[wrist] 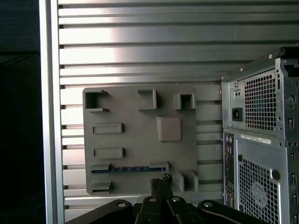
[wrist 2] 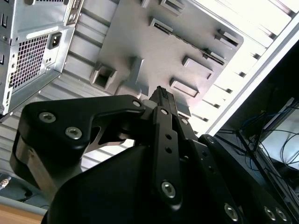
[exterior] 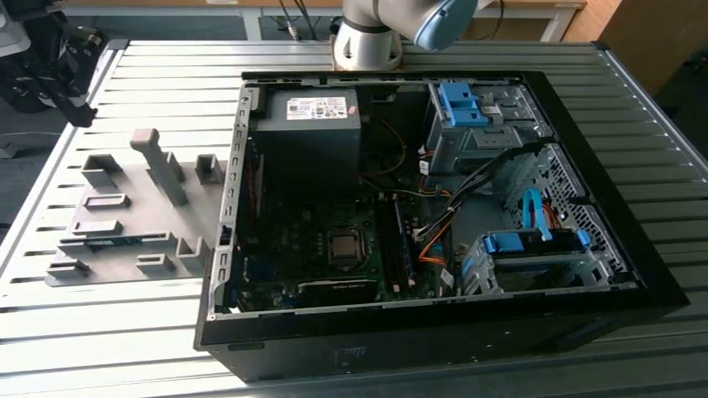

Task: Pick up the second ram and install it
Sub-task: 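Reach for the second ram, then pick up the second ram and move it above second insertion slot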

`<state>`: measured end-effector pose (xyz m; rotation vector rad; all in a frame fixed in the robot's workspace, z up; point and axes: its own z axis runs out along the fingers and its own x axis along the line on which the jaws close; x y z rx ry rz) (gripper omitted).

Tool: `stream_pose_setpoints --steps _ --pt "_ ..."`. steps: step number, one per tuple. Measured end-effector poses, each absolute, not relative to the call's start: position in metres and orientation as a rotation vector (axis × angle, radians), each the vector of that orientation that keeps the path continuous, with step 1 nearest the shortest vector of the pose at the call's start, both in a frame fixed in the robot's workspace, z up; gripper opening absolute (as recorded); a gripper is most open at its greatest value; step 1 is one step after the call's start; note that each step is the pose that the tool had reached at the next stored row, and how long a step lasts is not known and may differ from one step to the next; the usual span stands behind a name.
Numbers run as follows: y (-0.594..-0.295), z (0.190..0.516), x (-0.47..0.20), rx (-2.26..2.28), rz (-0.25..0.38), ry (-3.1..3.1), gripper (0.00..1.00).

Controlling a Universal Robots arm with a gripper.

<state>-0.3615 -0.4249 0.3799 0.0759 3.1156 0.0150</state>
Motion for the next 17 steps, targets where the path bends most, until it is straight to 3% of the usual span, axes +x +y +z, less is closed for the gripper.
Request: stream_pose_setpoints --steps 17 --pt "-0.4249 0.3800 -0.3626 0.075 0.015 3.116 0.11"
